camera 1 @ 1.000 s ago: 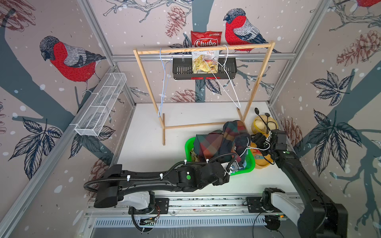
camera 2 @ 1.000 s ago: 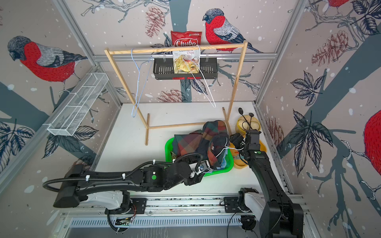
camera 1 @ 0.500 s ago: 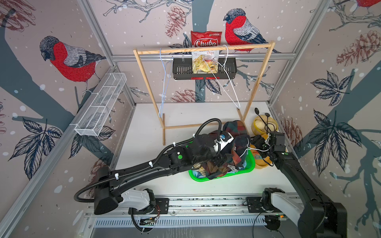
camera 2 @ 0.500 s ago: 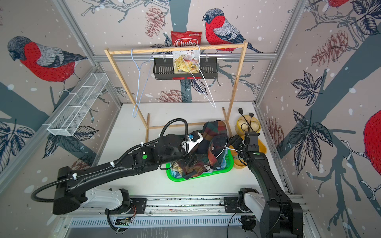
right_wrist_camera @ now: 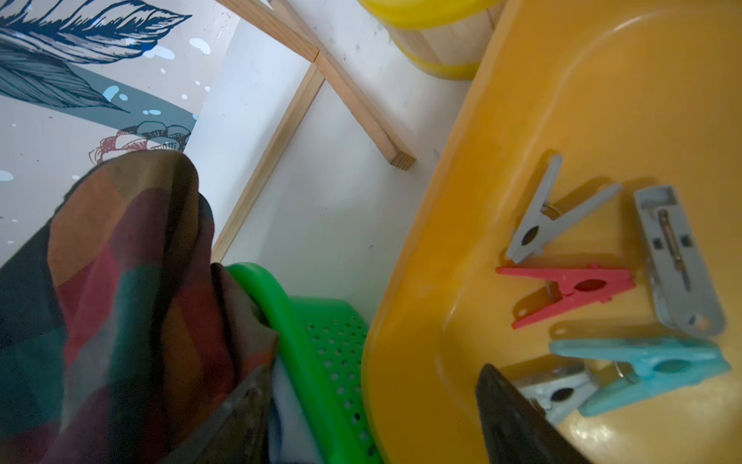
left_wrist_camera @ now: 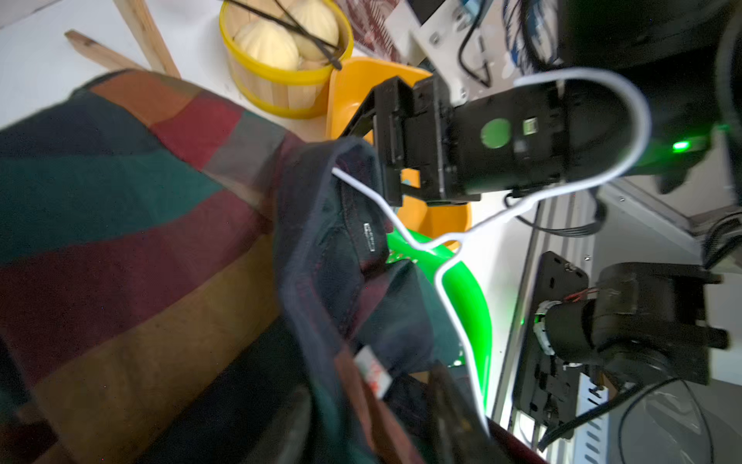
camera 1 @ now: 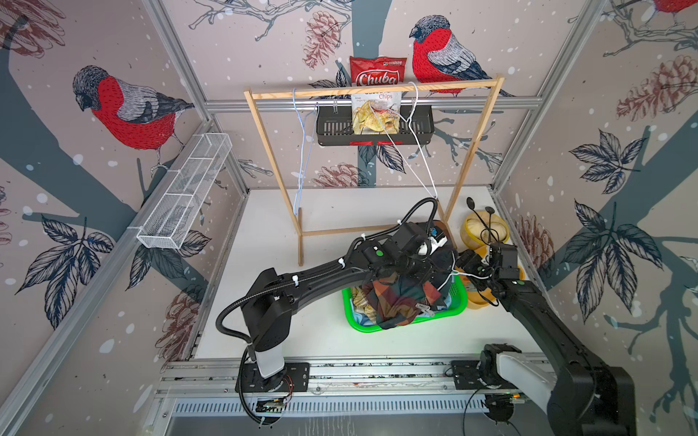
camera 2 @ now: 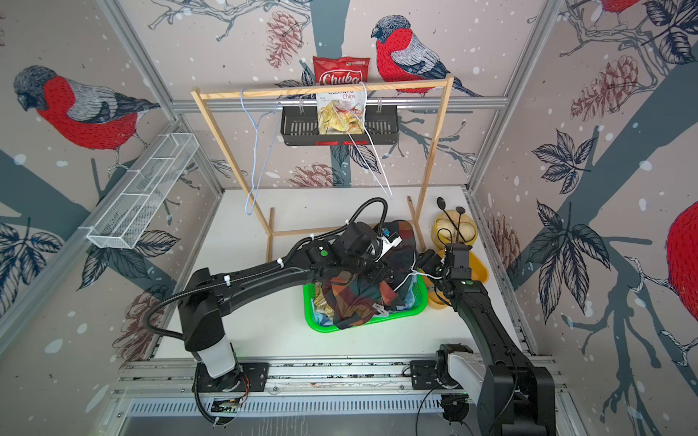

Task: Remove the clothespins securing long-sleeve shirts to the hanger
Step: Adjust the long-sleeve shirt at the bin.

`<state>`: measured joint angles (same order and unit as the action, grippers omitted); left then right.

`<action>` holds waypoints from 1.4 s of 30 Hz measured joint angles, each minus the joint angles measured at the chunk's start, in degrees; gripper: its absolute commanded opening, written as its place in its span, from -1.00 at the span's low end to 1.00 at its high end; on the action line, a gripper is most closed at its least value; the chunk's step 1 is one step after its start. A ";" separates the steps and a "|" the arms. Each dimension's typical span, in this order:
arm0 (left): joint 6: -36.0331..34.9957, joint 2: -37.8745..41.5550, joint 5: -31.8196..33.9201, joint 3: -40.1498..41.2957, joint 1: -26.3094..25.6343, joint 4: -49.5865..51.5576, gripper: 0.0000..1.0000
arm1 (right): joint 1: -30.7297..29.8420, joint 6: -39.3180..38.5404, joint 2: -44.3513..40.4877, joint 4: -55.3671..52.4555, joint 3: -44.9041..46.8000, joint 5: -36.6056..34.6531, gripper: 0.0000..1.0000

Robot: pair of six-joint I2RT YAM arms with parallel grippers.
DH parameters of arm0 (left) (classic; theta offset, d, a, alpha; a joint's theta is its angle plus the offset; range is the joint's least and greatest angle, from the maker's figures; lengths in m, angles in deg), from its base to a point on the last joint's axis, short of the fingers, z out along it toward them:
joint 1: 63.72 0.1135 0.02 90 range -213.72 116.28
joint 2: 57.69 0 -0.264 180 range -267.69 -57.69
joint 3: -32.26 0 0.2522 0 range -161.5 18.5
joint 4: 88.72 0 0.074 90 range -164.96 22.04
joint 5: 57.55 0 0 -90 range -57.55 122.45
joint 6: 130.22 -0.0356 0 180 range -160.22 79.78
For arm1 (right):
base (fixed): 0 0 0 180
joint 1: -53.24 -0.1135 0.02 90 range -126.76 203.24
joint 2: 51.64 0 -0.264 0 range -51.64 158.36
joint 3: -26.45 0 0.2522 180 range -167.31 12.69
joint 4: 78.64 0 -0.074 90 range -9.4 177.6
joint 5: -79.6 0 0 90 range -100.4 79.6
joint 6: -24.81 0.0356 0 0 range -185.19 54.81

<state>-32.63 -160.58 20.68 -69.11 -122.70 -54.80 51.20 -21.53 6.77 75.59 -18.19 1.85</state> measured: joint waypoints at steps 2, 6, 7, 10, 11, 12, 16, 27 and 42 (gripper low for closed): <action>-0.48 -0.20 0.55 -0.44 0.15 0.87 -1.00 | -1.05 -0.07 0.37 0.44 -0.46 -0.09 0.64; -0.13 2.43 4.61 -0.59 0.13 1.70 -1.00 | -3.65 -0.17 2.62 2.14 -2.62 -0.26 0.63; -0.13 3.50 6.54 -0.59 -0.13 1.75 -1.00 | -4.74 -0.15 3.61 2.51 -3.58 -0.46 0.64; -0.55 6.45 13.94 -0.61 -1.53 1.77 -1.00 | -8.68 -0.11 6.71 4.20 -7.26 -1.11 0.65; -0.61 7.15 16.41 -0.72 -2.38 1.81 -1.00 | -10.03 -0.04 7.91 5.11 -8.72 -1.27 0.65; -0.83 7.63 18.49 -0.79 -3.19 1.79 -1.00 | -11.13 0.00 9.05 5.97 -9.94 -1.27 0.66; -2.03 8.33 26.18 -1.60 -5.20 1.99 -1.00 | -14.75 0.87 14.67 9.90 -14.95 -1.16 0.68; 1.14 2.10 31.15 -2.01 -2.40 1.53 -1.00 | -4.79 0.98 18.43 9.70 -14.86 -2.14 0.99; 7.04 5.03 18.18 6.91 2.60 -5.29 -1.00 | 8.07 -2.93 11.30 -3.19 -10.88 -15.34 0.98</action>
<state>-25.59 -155.55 38.87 -62.21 -120.10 -60.09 59.26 -24.46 18.07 72.40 -29.07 -13.49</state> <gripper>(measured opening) 0.059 0.999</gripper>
